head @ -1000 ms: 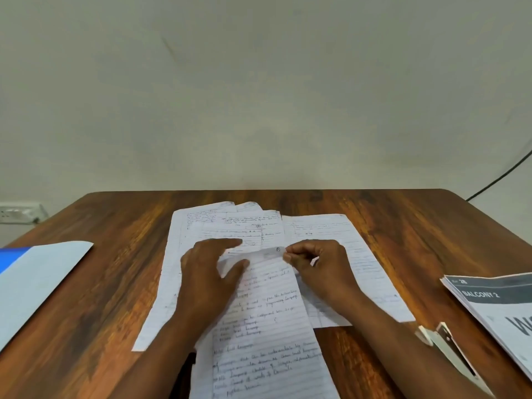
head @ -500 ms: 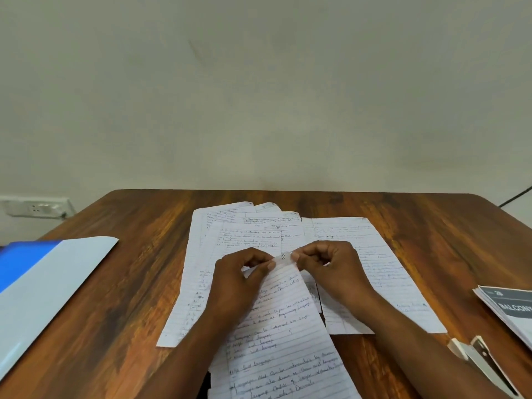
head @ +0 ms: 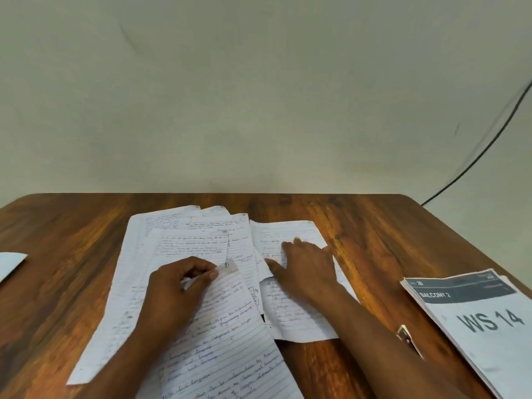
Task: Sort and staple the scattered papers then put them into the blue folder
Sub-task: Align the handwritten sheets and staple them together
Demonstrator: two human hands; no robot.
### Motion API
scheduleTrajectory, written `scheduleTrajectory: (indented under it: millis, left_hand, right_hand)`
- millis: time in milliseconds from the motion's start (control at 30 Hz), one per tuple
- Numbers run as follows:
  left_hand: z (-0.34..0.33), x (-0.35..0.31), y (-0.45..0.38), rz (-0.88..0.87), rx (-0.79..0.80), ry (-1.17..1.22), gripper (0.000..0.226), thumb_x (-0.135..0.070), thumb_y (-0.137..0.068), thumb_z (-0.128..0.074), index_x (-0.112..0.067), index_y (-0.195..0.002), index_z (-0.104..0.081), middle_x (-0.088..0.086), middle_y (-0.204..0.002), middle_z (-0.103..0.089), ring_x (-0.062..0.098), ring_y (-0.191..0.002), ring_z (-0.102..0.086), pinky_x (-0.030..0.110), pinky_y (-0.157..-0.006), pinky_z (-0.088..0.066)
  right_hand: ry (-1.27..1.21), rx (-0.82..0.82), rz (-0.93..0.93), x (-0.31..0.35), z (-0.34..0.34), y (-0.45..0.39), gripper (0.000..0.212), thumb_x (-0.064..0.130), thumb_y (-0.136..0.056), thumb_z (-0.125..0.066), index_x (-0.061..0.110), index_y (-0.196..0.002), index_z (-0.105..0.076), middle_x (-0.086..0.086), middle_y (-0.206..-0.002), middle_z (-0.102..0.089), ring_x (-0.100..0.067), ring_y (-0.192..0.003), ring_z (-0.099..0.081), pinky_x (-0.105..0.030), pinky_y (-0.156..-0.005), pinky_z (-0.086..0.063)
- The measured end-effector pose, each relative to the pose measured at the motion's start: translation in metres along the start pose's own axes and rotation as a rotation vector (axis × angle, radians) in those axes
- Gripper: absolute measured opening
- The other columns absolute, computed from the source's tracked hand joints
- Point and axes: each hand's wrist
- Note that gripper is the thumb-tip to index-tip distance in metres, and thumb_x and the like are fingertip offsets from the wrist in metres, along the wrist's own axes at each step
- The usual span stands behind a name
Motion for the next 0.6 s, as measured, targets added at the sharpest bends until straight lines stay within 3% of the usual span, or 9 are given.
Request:
scheduleTrajectory:
  millis: [100, 467, 600]
  left_hand:
    - [0.0, -0.002, 0.001, -0.003, -0.003, 0.002, 0.004, -0.025, -0.089, -0.08, -0.03, -0.089, -0.08, -0.019, -0.087, -0.077, -0.002, -0.088, -0.069, 0.023, -0.084, -0.05]
    - [0.001, -0.004, 0.004, -0.012, -0.002, 0.031, 0.008, -0.023, -0.089, -0.08, -0.031, -0.089, -0.08, -0.025, -0.088, -0.076, -0.004, -0.09, -0.069, 0.026, -0.085, -0.05]
    - [0.0, -0.003, 0.004, -0.005, 0.003, 0.029, 0.006, -0.024, -0.089, -0.08, -0.03, -0.09, -0.08, -0.023, -0.087, -0.077, -0.004, -0.089, -0.069, 0.028, -0.086, -0.051]
  right_hand:
    - [0.075, -0.004, 0.042, 0.01, 0.003, 0.012, 0.063, 0.077, -0.095, -0.034, 0.024, -0.114, -0.064, -0.001, -0.109, -0.066, -0.024, -0.106, -0.064, -0.056, -0.108, -0.037]
    - [0.167, 0.035, 0.087, 0.011, 0.015, 0.045, 0.062, 0.078, -0.094, -0.035, 0.025, -0.106, -0.062, -0.001, -0.102, -0.065, -0.024, -0.097, -0.064, -0.048, -0.1, -0.041]
    - [0.048, 0.012, 0.037, 0.007, 0.022, 0.036, 0.057, 0.077, -0.092, -0.046, 0.022, -0.089, -0.06, 0.002, -0.094, -0.071, -0.021, -0.09, -0.067, -0.044, -0.097, -0.048]
Point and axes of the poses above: each hand's wrist, its own y-axis away from the middle knuckle, its own z-axis out of the back of the hand, x = y × z
